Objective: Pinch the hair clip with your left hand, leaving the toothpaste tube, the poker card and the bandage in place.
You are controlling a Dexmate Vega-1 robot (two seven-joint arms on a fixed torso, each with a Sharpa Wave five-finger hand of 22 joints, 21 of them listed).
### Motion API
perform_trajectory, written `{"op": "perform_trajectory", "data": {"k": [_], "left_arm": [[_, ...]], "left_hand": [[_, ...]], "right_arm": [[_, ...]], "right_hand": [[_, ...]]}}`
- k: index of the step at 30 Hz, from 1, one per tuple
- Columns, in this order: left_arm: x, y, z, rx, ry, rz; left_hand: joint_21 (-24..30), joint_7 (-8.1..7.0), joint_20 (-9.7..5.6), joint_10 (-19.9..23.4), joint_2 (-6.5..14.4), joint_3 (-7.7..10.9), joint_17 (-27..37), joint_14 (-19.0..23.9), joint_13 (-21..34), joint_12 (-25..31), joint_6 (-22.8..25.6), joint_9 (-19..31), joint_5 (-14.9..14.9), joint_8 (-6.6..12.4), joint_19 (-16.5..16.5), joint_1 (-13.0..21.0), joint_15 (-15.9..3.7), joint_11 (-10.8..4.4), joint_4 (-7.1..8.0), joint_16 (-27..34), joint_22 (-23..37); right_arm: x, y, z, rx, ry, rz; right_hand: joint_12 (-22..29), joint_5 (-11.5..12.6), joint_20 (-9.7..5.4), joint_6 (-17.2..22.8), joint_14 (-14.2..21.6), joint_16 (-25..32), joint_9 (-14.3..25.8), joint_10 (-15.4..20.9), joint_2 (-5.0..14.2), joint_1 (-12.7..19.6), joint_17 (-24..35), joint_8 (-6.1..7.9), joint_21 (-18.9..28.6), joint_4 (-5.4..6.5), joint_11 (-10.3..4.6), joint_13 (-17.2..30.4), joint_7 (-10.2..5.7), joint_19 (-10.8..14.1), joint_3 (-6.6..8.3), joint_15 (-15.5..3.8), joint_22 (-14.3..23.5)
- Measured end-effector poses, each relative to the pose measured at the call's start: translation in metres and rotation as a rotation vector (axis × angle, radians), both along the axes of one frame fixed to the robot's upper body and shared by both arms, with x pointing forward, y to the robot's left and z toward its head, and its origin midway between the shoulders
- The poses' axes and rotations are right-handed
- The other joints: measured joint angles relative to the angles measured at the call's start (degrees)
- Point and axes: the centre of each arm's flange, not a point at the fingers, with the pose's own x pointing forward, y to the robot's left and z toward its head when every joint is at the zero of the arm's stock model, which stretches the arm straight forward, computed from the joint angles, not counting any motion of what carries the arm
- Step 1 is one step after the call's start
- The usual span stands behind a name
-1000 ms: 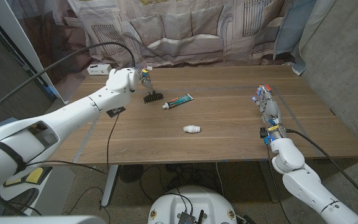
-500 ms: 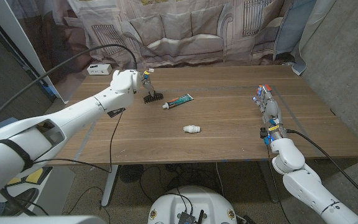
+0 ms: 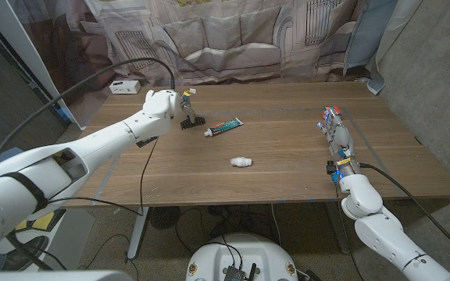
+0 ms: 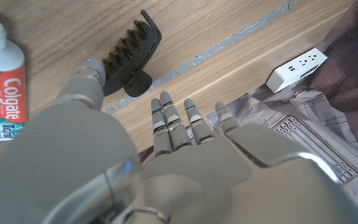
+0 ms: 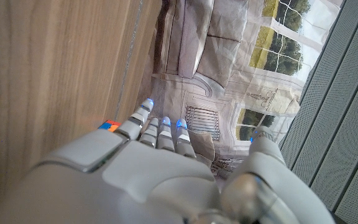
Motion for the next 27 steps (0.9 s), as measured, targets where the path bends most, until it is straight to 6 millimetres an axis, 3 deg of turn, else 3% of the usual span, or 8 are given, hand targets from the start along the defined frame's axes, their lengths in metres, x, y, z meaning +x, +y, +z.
{"op": "perform_trajectory", "data": {"k": [13,17,27], "left_arm": [[0.008,-0.006,-0.010,0.016,-0.014,-0.024],[0.010,-0.005,-0.012,0.010,-0.013,-0.031],[0.013,-0.006,-0.016,-0.001,-0.012,-0.062]], "left_hand": [[0.0,-1.13,0.16,0.9,0.4,-0.23,0.0,0.8,0.0,0.0,1.1,-0.2,0.0,0.00,0.2,1.0,-0.18,-0.92,-0.24,0.0,0.0],[0.0,-2.17,0.18,1.7,0.5,-0.23,0.0,1.1,0.0,0.0,2.2,-0.2,0.0,0.45,0.8,1.6,0.06,-1.72,-0.24,0.0,0.0],[0.0,-2.12,-0.08,2.5,0.6,-0.47,0.0,1.5,0.0,0.0,2.8,-0.2,0.4,0.45,1.6,2.3,-0.04,-1.86,-0.48,0.0,0.0]], "right_arm": [[-0.001,-0.001,0.001,-0.002,-0.003,-0.001],[-0.002,-0.001,0.001,-0.003,-0.005,-0.001],[-0.005,-0.002,0.001,-0.005,-0.002,-0.005]], "right_hand": [[0.0,0.0,0.00,0.0,0.0,0.0,0.0,0.0,0.00,0.0,0.0,0.00,0.0,0.00,0.00,0.0,0.00,0.0,0.00,0.00,0.0],[0.0,0.0,0.00,0.0,0.0,0.0,0.0,0.0,0.00,0.0,0.0,0.00,0.0,0.00,0.00,0.0,0.00,0.0,0.00,0.00,0.0],[0.0,0.0,0.00,0.0,0.0,0.0,0.0,0.0,0.00,0.0,0.0,0.00,0.0,0.25,0.00,0.0,0.00,0.0,-0.25,0.00,0.0]]}}
